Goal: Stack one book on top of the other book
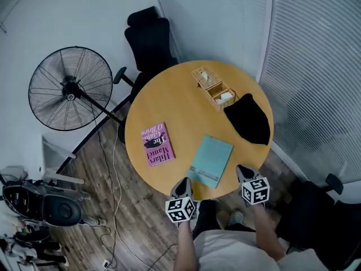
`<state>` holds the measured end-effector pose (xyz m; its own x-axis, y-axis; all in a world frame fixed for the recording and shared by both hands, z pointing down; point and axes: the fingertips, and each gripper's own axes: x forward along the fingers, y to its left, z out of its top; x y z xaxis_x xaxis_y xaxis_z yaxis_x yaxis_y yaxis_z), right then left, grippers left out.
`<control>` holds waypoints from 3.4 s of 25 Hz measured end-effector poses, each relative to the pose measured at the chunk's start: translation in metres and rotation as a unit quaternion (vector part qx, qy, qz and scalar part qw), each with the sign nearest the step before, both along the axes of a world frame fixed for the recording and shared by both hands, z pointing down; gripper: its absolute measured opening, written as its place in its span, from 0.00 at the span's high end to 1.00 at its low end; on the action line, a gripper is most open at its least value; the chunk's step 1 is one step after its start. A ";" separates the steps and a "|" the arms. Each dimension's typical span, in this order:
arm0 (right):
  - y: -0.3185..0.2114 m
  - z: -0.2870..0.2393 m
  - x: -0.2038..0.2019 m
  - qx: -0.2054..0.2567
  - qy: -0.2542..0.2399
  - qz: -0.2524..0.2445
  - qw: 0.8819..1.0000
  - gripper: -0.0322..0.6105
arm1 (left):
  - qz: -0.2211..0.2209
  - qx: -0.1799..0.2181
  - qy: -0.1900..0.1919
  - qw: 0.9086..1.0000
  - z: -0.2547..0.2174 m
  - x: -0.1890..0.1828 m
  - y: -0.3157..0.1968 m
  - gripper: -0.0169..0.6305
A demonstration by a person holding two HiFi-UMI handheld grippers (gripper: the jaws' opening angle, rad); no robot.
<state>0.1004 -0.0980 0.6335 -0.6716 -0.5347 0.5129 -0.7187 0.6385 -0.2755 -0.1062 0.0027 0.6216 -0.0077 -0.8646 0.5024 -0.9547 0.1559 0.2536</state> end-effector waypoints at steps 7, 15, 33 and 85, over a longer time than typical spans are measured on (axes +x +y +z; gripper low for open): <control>-0.033 -0.001 -0.075 -0.005 0.013 -0.019 1.000 0.92 | 0.006 -0.024 0.006 1.000 0.011 -0.058 -0.035 0.93; -0.047 -0.007 -0.190 -0.023 0.000 -0.062 0.998 0.92 | -0.041 -0.035 0.029 0.998 0.022 -0.155 -0.053 0.93; -0.062 0.002 -0.345 -0.042 0.001 -0.121 0.992 0.91 | -0.098 -0.059 0.023 0.993 0.030 -0.297 -0.065 0.93; -0.083 0.113 -0.385 -0.248 -0.051 -0.082 0.964 0.46 | -0.107 -0.110 0.167 0.974 0.122 -0.338 -0.095 0.52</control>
